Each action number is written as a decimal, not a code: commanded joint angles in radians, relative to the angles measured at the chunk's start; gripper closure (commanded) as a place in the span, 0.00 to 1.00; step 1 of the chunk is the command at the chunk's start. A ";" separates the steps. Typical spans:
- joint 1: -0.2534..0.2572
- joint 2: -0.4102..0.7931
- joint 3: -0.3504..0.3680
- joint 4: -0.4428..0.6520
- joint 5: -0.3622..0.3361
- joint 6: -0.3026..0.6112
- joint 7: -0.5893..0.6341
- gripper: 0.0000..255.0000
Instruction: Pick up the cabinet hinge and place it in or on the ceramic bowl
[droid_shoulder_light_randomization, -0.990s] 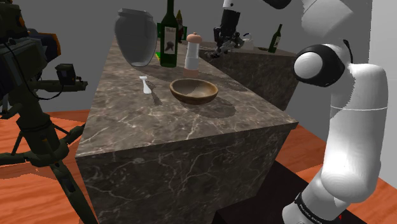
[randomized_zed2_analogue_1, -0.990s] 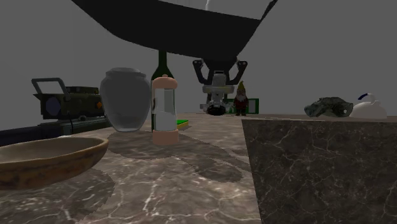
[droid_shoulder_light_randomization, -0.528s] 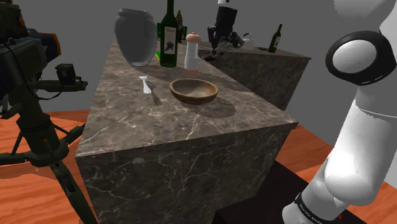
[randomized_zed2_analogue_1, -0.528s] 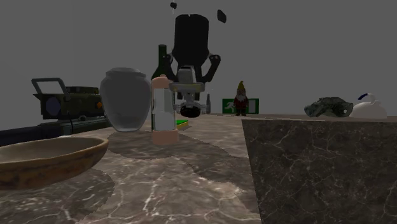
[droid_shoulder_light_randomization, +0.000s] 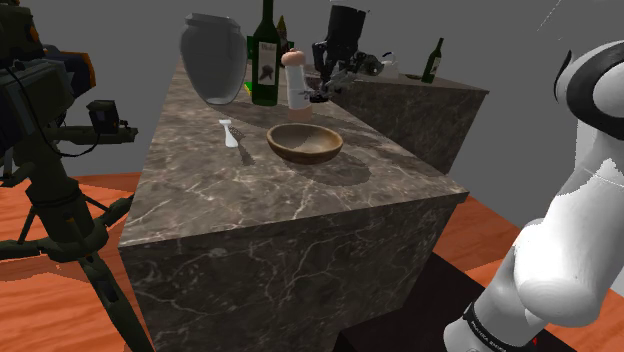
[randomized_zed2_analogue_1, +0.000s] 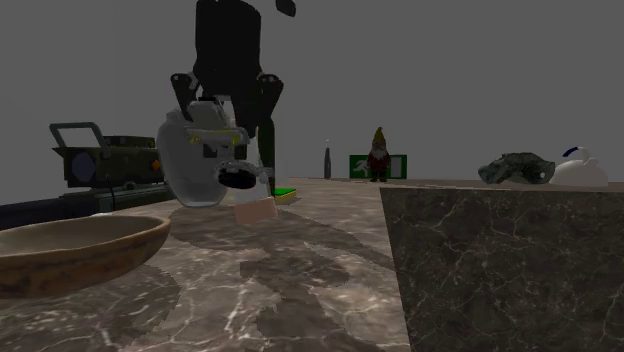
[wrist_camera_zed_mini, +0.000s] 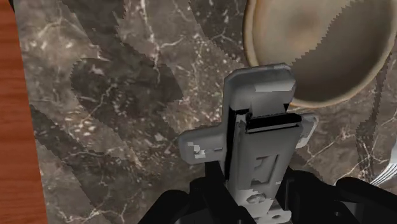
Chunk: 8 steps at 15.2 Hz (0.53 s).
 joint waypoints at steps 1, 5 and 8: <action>0.024 -0.029 0.023 -0.036 0.000 0.009 0.048 1.00; 0.071 -0.063 0.071 -0.079 0.001 0.023 0.143 1.00; 0.105 -0.076 0.110 -0.097 0.002 0.030 0.216 1.00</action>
